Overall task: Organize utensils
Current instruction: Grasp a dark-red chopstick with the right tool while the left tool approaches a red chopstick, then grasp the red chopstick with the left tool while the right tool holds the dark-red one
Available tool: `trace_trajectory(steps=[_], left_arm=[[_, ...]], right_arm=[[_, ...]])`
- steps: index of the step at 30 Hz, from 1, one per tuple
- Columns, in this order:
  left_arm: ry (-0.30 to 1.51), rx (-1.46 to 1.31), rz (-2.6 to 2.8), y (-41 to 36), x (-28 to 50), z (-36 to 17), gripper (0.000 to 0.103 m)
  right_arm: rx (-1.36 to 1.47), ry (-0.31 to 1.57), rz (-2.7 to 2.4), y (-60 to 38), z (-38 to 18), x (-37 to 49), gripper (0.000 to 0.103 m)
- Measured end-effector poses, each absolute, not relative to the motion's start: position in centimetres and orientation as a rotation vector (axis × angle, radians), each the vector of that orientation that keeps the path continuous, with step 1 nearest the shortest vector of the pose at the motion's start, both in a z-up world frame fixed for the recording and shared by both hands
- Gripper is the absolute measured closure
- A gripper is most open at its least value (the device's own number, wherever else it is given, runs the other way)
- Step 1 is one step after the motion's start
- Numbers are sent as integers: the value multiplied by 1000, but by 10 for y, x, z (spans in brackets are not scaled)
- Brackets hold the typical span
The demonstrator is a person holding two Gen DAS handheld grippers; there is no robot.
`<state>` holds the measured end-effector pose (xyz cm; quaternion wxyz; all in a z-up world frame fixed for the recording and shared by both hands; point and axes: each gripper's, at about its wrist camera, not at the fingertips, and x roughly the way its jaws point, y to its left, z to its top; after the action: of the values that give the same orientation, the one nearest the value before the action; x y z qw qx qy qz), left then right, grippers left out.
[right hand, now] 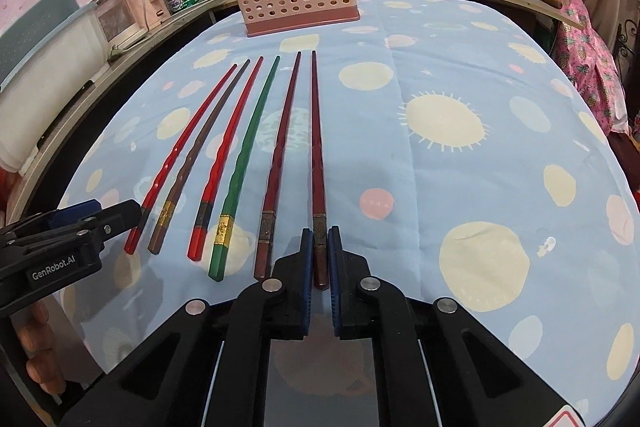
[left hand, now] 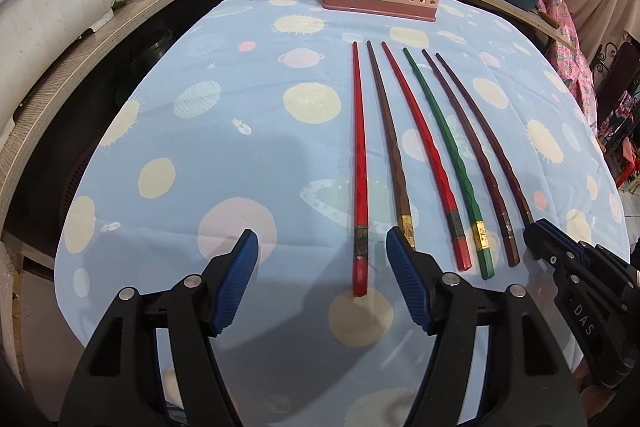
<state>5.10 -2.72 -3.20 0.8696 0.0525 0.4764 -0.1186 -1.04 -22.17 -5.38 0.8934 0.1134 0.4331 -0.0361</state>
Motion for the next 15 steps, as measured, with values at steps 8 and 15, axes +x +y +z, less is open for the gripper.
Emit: trace_trajectory(steps=[8,15], left_arm=[[1008,112,-256,-28,50,-37,46],[1017,109,-258,-28,51,-39,62]], right_arm=[[241,896,-76,-224,-54,-14,96],[241,896,-75,-223,-54,-14,96]])
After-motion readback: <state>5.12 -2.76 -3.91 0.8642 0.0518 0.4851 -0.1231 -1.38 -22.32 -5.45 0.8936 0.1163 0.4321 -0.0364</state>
